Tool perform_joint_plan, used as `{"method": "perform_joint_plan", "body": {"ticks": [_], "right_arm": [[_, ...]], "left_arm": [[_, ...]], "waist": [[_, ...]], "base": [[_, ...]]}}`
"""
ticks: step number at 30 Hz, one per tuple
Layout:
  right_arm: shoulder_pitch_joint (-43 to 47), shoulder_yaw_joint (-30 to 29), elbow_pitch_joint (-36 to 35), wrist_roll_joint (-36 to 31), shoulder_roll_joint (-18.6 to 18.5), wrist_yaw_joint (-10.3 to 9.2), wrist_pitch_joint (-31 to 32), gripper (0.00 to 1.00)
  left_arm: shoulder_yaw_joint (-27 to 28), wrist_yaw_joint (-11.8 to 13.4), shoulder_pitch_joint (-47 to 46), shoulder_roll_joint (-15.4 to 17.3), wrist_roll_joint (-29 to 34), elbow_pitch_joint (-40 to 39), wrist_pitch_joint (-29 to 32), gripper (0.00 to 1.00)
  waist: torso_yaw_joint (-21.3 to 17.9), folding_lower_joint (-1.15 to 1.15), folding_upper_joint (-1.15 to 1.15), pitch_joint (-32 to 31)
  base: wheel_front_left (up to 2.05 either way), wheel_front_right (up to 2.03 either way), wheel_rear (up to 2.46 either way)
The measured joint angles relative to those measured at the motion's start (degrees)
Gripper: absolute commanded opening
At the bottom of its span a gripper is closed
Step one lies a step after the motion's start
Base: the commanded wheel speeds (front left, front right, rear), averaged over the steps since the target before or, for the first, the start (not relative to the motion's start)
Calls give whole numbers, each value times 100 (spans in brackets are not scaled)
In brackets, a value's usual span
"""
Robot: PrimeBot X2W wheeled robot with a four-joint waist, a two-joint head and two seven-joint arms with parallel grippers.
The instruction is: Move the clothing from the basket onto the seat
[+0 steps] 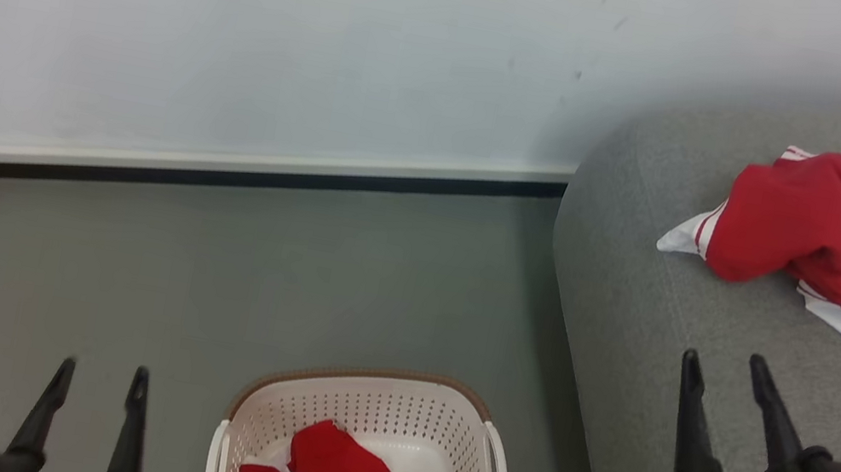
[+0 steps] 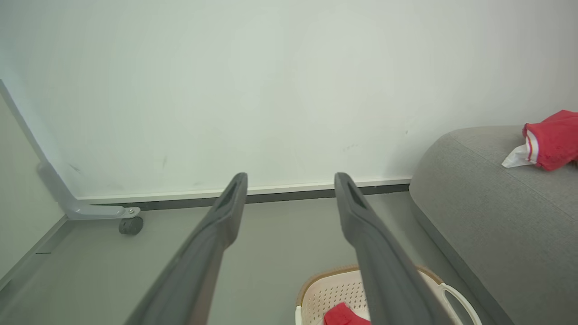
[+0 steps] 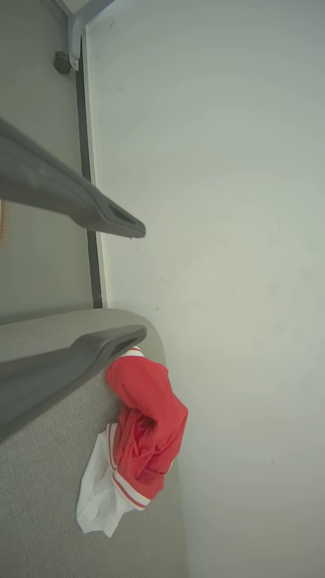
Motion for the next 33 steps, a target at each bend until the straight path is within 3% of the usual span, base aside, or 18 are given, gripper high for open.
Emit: {"method": "perform_joint_plan", "body": {"ticks": [20, 33], "right_arm": [[-971, -185, -600, -255, -108, -4, -1, 100], [-2119, 15, -765, -424, 33, 147, 3, 100]], "left_arm": [[-1417, -678, -1724, -141, 761, 1837, 931, 100], [-1717, -942, -2481, -132, 1088, 2762, 1307, 100]], "waist": [[-301, 1, 1, 1417], [-628, 1, 1, 2311]], "base": [[0, 0, 0], [0, 0, 0]]}}
